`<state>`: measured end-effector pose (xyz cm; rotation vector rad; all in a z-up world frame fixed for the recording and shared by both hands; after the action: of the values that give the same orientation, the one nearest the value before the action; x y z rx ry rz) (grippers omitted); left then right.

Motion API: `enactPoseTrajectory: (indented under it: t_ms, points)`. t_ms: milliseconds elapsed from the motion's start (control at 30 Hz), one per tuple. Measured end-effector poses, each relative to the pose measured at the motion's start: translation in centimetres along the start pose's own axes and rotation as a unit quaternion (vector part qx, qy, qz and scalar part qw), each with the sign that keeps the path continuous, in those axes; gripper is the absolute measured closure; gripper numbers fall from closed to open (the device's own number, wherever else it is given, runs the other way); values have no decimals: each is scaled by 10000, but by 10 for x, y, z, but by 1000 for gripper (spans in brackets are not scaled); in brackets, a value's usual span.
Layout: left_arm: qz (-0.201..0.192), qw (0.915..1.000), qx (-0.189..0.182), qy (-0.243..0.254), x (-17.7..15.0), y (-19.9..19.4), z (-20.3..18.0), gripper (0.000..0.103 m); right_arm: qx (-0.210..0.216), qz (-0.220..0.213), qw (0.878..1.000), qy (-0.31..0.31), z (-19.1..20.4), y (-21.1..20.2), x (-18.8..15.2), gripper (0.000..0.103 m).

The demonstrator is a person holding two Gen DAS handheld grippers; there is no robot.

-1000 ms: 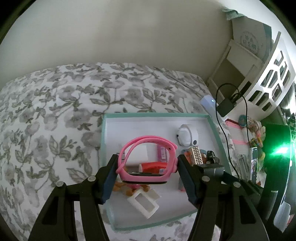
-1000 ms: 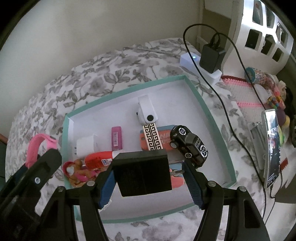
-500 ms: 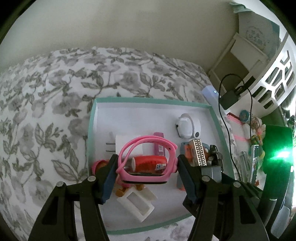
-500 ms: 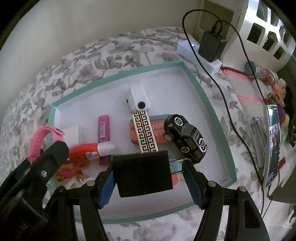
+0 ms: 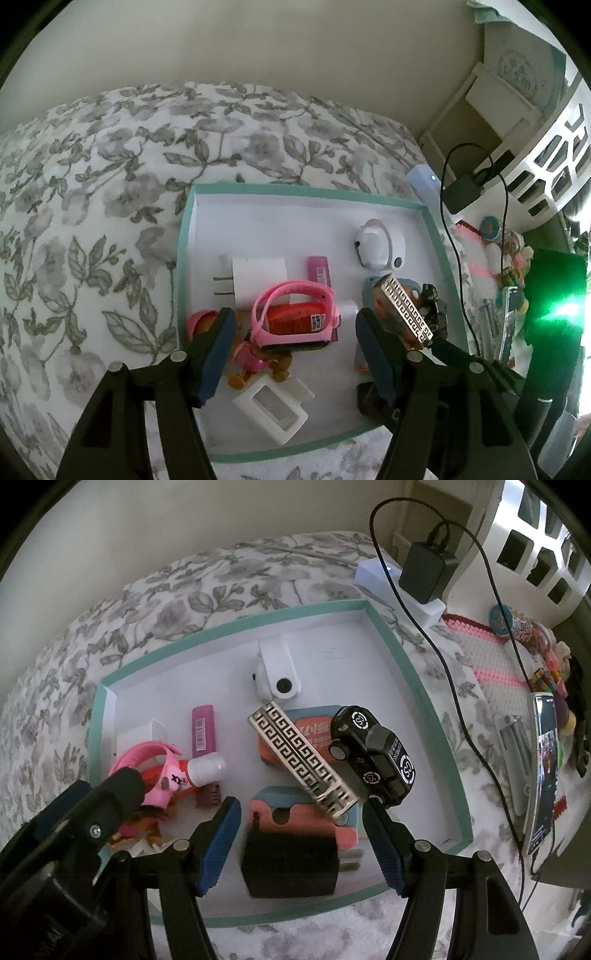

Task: Organize rigid objects
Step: 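Lower the band and plug into the tray and open both grippers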

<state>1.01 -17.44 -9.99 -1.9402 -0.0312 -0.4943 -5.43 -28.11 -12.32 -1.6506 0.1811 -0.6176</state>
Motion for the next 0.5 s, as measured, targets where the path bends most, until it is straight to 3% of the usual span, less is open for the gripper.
enactPoseTrajectory:
  t_ms: [300, 500]
  points:
    - [-235, 9995, 78, -205, 11, -14, 13, 35, -50, -85, 9999, -40, 0, -4, 2, 30]
    - [-392, 9976, 401, -394, 18, -20, 31, 35, -28, -184, 9998, -54, 3, -9, 5, 30]
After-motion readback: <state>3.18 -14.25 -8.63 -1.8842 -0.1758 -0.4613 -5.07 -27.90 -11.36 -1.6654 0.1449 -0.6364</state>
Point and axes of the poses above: each gripper's, at about its wrist camera, not at the fingertips, and y roughly the way its jaws point, z to its left, x to its top, the point moved 9 cm from there along y, roughly the way its jaws point, and after that the axes turned 9 degrees about -y, right-handed, at the moved point
